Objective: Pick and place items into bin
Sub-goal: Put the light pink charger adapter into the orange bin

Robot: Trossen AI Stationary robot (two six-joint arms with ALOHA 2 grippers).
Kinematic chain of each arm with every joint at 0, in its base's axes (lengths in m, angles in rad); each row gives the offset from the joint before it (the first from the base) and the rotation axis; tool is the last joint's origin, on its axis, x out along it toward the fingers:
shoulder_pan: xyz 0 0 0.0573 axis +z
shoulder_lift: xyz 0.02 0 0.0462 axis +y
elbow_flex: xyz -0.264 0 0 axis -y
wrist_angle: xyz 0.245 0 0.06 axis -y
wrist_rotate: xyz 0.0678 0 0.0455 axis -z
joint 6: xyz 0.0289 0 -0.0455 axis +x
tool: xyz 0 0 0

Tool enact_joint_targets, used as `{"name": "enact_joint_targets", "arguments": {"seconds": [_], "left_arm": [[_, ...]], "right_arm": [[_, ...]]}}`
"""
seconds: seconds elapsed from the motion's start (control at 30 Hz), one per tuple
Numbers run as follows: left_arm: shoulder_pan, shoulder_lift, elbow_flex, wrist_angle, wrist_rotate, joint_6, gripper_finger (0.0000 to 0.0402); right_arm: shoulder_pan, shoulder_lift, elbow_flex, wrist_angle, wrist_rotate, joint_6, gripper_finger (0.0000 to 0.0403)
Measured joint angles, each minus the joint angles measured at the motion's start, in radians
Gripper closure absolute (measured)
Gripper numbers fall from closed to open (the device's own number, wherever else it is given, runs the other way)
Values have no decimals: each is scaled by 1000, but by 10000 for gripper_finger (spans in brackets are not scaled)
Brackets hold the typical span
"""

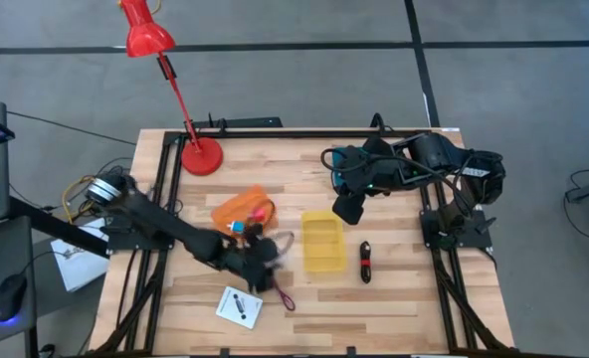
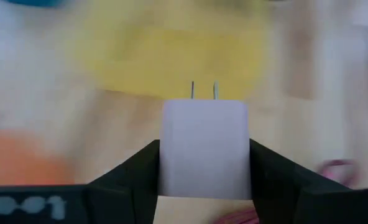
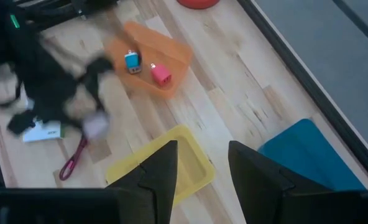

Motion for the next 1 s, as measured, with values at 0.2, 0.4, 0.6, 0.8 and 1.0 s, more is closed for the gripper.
{"name": "enact_joint_targets", "arguments": {"seconds": [0.2,0.4,0.6,0.8,1.0], "left_arm": [[45,-243,0,-490,-201,-196,206],[115,-335,-46,-618,-172,-257,217],[182,-296,-242,-450,-125,-270,207],[231,-290,-363,-174,15,-230,213],[280,-290,-438,-68,64,-196,199]], "right_arm": [[0,0,0,0,1,0,266],[0,0,0,0,2,0,264],[0,0,0,1,4,0,268],[0,0,0,1,4,0,266],[0,0,0,3,4,0,268]]}}
